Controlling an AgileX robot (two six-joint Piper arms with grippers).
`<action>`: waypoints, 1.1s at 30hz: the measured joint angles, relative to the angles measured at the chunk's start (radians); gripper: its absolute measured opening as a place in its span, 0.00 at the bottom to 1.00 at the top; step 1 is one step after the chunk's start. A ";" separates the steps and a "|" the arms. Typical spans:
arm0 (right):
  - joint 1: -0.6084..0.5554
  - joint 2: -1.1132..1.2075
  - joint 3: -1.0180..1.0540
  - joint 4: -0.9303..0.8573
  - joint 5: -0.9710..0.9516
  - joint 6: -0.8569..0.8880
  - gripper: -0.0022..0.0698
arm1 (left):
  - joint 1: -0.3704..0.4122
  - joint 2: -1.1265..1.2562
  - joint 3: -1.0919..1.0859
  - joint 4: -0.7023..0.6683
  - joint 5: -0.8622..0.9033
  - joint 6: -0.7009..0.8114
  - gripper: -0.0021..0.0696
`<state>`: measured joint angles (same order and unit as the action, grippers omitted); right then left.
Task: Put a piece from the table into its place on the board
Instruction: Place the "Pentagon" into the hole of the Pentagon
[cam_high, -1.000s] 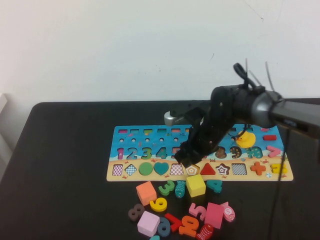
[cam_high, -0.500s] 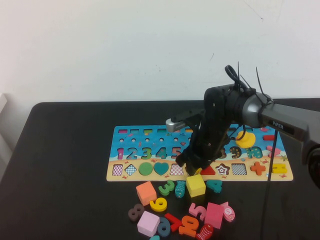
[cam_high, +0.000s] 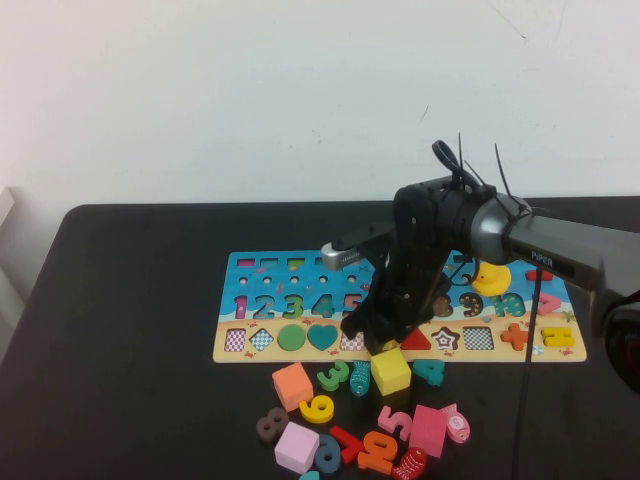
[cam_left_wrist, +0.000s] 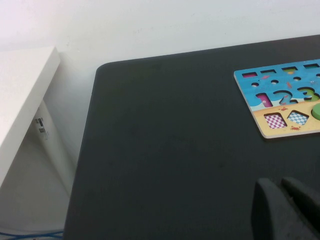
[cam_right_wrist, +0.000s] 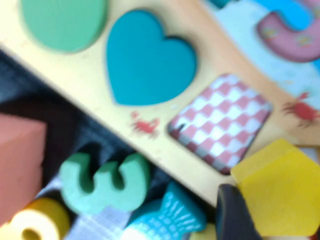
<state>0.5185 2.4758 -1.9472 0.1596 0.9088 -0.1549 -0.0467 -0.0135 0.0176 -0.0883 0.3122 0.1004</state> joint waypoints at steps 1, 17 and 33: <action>0.000 0.000 0.000 -0.010 -0.005 0.016 0.52 | 0.000 0.000 0.000 0.000 0.000 0.000 0.03; 0.000 0.000 0.000 -0.041 0.005 0.065 0.66 | 0.000 0.000 0.000 -0.002 0.000 0.000 0.03; 0.000 0.002 -0.194 -0.064 0.140 0.065 0.73 | 0.000 0.000 0.000 -0.002 0.000 0.000 0.03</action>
<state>0.5185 2.4781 -2.1412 0.0952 1.0490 -0.0897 -0.0467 -0.0135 0.0176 -0.0902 0.3122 0.1004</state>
